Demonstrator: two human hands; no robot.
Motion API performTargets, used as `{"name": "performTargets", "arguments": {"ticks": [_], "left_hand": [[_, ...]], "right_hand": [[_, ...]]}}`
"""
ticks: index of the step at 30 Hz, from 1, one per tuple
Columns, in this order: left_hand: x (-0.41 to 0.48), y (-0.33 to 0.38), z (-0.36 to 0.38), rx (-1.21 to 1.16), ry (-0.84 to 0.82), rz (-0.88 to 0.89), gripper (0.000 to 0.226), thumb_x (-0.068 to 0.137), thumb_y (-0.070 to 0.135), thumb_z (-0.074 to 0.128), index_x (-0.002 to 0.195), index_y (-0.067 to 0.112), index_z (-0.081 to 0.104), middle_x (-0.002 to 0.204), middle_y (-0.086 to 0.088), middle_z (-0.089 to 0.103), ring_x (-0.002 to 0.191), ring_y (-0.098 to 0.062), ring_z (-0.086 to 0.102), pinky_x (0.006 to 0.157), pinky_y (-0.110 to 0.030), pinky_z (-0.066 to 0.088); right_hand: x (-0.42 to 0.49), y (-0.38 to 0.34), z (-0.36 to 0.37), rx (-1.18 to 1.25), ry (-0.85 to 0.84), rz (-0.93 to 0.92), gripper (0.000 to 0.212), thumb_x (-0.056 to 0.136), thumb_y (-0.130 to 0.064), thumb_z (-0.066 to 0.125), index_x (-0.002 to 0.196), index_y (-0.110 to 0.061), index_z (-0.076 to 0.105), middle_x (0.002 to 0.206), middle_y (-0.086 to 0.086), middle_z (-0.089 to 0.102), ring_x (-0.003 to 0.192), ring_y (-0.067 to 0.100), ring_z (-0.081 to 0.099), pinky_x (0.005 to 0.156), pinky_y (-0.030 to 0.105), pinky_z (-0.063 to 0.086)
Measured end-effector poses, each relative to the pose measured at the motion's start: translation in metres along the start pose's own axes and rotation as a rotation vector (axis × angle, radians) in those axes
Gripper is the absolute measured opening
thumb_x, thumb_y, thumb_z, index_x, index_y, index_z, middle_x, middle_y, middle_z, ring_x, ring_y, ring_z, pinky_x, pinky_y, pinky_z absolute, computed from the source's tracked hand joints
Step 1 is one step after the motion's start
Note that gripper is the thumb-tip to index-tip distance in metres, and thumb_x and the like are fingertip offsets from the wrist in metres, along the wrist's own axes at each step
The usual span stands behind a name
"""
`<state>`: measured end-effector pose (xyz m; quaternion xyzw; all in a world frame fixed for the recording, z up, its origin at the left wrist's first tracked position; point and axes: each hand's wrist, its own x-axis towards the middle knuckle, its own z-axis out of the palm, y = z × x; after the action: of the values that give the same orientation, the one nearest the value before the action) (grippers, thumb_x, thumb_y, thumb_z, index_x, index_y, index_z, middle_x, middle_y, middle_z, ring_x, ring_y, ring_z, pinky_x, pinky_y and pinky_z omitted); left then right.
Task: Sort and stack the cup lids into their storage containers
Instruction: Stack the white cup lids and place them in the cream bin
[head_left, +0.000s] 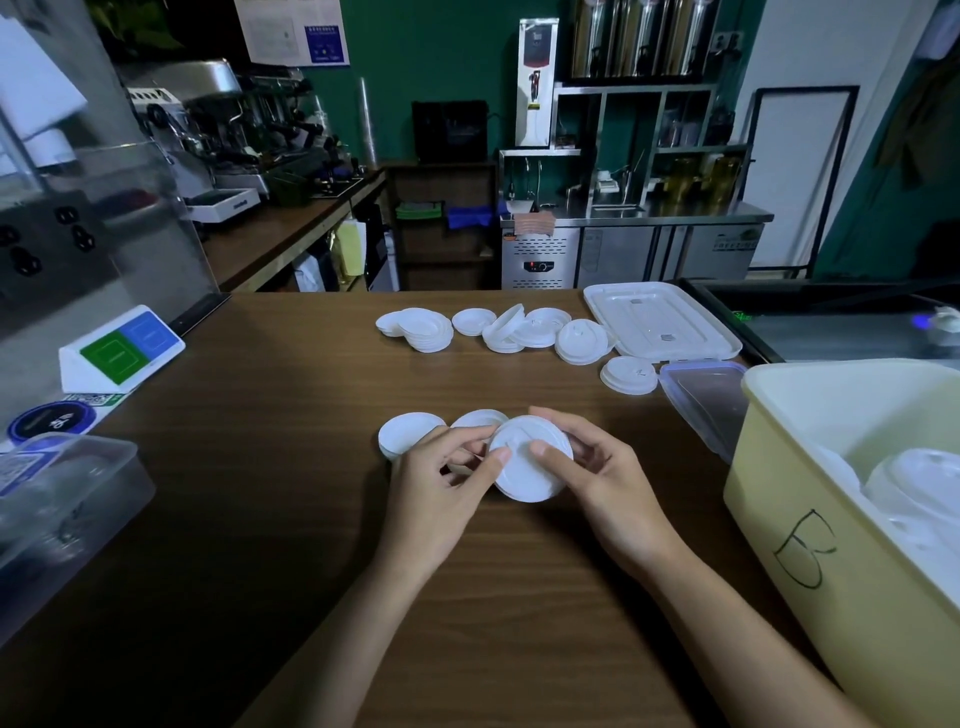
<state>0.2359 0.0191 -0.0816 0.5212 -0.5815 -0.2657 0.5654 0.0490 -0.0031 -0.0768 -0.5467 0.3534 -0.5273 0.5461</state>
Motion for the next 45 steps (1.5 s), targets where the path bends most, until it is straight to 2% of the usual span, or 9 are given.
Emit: {"name": "performTargets", "arguments": {"ticks": [8, 14, 18, 21, 26, 29, 34, 42, 45], "left_hand": [[0.001, 0.006, -0.003, -0.098, -0.115, -0.015, 0.029, 0.089, 0.014, 0.082, 0.109, 0.034, 0.076, 0.086, 0.02, 0.073, 0.079, -0.003, 0.067, 0.079, -0.019, 0.057], [0.005, -0.006, -0.012, 0.31, -0.013, 0.311, 0.03, 0.085, 0.026, 0.085, 0.114, 0.017, 0.079, 0.101, 0.018, 0.067, 0.089, 0.0, 0.062, 0.079, -0.011, 0.047], [0.011, -0.023, -0.023, 0.544, -0.127, 0.377, 0.022, 0.09, 0.014, 0.081, 0.112, 0.019, 0.079, 0.105, 0.014, 0.073, 0.1, -0.006, 0.065, 0.087, -0.029, 0.053], [0.011, -0.029, -0.023, 0.587, -0.154, 0.376, 0.023, 0.092, 0.006, 0.076, 0.111, 0.019, 0.08, 0.1, 0.013, 0.074, 0.096, -0.005, 0.066, 0.084, -0.028, 0.053], [0.014, -0.029, -0.025, 0.567, -0.105, 0.332, 0.028, 0.088, -0.001, 0.077, 0.107, 0.019, 0.078, 0.095, 0.015, 0.067, 0.086, 0.0, 0.064, 0.078, -0.012, 0.048], [0.015, -0.026, -0.024, 0.52, -0.055, 0.285, 0.023, 0.085, 0.0, 0.08, 0.098, 0.019, 0.075, 0.086, 0.017, 0.061, 0.08, -0.001, 0.062, 0.074, -0.018, 0.05], [0.013, -0.008, -0.024, 0.197, 0.036, 0.065, 0.023, 0.083, 0.008, 0.085, 0.091, 0.028, 0.075, 0.085, 0.011, 0.069, 0.082, -0.012, 0.066, 0.077, -0.014, 0.053], [0.01, -0.003, -0.019, -0.097, -0.063, -0.018, 0.028, 0.099, 0.008, 0.068, 0.123, 0.021, 0.076, 0.114, 0.005, 0.073, 0.104, -0.016, 0.074, 0.094, -0.043, 0.061], [0.005, -0.003, -0.012, -0.084, -0.13, -0.03, 0.035, 0.1, 0.012, 0.068, 0.124, 0.036, 0.073, 0.115, 0.012, 0.071, 0.109, -0.01, 0.072, 0.098, -0.044, 0.059]], "right_hand": [[0.003, 0.003, -0.006, 0.072, -0.041, -0.033, 0.047, 0.088, -0.006, 0.074, 0.135, -0.01, 0.066, 0.114, 0.017, 0.079, 0.105, 0.021, 0.075, 0.088, 0.027, 0.059], [0.007, 0.008, -0.009, 0.045, 0.027, -0.049, 0.042, 0.089, -0.002, 0.075, 0.13, -0.005, 0.068, 0.113, 0.015, 0.079, 0.105, 0.02, 0.075, 0.087, 0.026, 0.059], [0.008, 0.008, -0.015, 0.059, 0.067, -0.029, 0.049, 0.082, -0.014, 0.08, 0.129, -0.01, 0.07, 0.116, 0.012, 0.079, 0.11, 0.022, 0.074, 0.094, 0.028, 0.058], [0.008, 0.009, -0.014, 0.047, 0.041, 0.007, 0.053, 0.08, -0.011, 0.083, 0.131, -0.012, 0.07, 0.119, 0.008, 0.079, 0.115, 0.02, 0.073, 0.098, 0.03, 0.058], [0.009, 0.009, -0.018, 0.037, 0.053, 0.018, 0.05, 0.085, 0.006, 0.079, 0.131, -0.011, 0.07, 0.12, 0.01, 0.078, 0.115, 0.02, 0.073, 0.101, 0.032, 0.058], [0.009, 0.01, -0.017, 0.016, 0.058, 0.012, 0.049, 0.086, 0.007, 0.079, 0.13, -0.009, 0.07, 0.119, 0.01, 0.079, 0.113, 0.02, 0.074, 0.099, 0.03, 0.059], [0.009, 0.01, -0.018, -0.022, 0.08, 0.005, 0.049, 0.086, 0.002, 0.08, 0.131, -0.014, 0.069, 0.119, 0.004, 0.079, 0.116, 0.017, 0.073, 0.1, 0.029, 0.058], [0.007, 0.005, -0.012, -0.004, 0.114, -0.01, 0.039, 0.089, -0.03, 0.074, 0.126, -0.019, 0.073, 0.125, -0.001, 0.077, 0.124, 0.013, 0.068, 0.111, 0.037, 0.05], [0.003, 0.003, -0.006, -0.003, 0.038, 0.001, 0.042, 0.09, -0.033, 0.071, 0.128, -0.016, 0.072, 0.125, 0.0, 0.077, 0.124, 0.015, 0.068, 0.109, 0.034, 0.05]]}}
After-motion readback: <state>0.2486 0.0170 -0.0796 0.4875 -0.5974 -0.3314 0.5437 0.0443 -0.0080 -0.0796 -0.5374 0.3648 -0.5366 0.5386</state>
